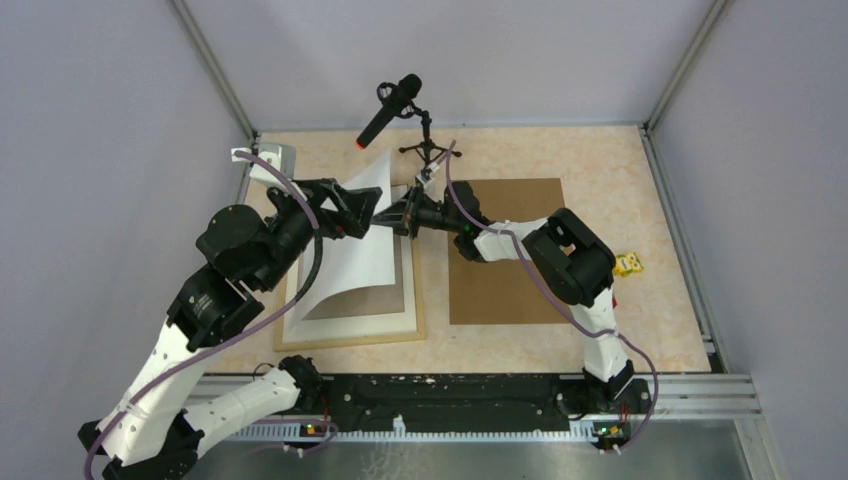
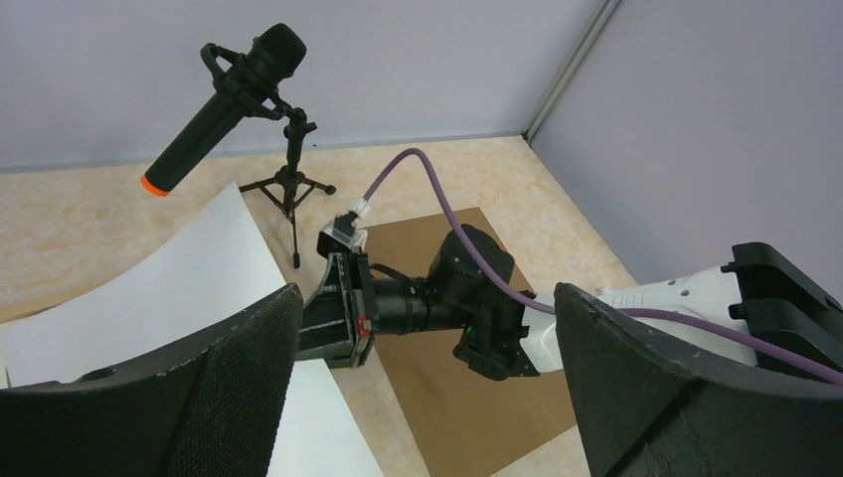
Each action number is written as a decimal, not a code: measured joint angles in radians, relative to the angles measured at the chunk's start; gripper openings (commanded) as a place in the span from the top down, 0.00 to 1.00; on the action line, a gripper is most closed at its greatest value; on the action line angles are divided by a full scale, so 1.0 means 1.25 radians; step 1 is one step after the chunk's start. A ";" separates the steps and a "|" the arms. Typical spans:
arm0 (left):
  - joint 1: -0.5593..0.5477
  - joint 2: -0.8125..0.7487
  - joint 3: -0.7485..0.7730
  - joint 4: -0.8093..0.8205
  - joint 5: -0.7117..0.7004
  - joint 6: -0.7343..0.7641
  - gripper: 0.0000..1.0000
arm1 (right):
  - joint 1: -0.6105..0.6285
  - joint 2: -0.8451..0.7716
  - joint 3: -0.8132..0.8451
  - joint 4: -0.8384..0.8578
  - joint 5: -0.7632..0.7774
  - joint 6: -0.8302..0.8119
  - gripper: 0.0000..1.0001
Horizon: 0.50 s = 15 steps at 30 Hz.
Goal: Put the photo into the frame
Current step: Turn over the photo from the photo frame.
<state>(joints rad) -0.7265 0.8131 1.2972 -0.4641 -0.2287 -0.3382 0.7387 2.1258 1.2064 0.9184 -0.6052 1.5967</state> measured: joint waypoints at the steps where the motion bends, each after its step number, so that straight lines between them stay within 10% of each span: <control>1: 0.000 -0.001 0.000 0.000 0.000 0.000 0.01 | 0.002 0.000 0.026 -0.011 0.000 -0.002 1.00; 15: 0.000 -0.015 0.000 0.000 -0.011 0.001 0.01 | 0.084 0.035 0.425 -0.167 -0.008 -0.060 1.00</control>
<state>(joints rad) -0.7265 0.7940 1.2976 -0.4644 -0.2428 -0.3367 0.8440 2.1700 1.7370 0.7097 -0.6151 1.5215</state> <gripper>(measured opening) 0.987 0.004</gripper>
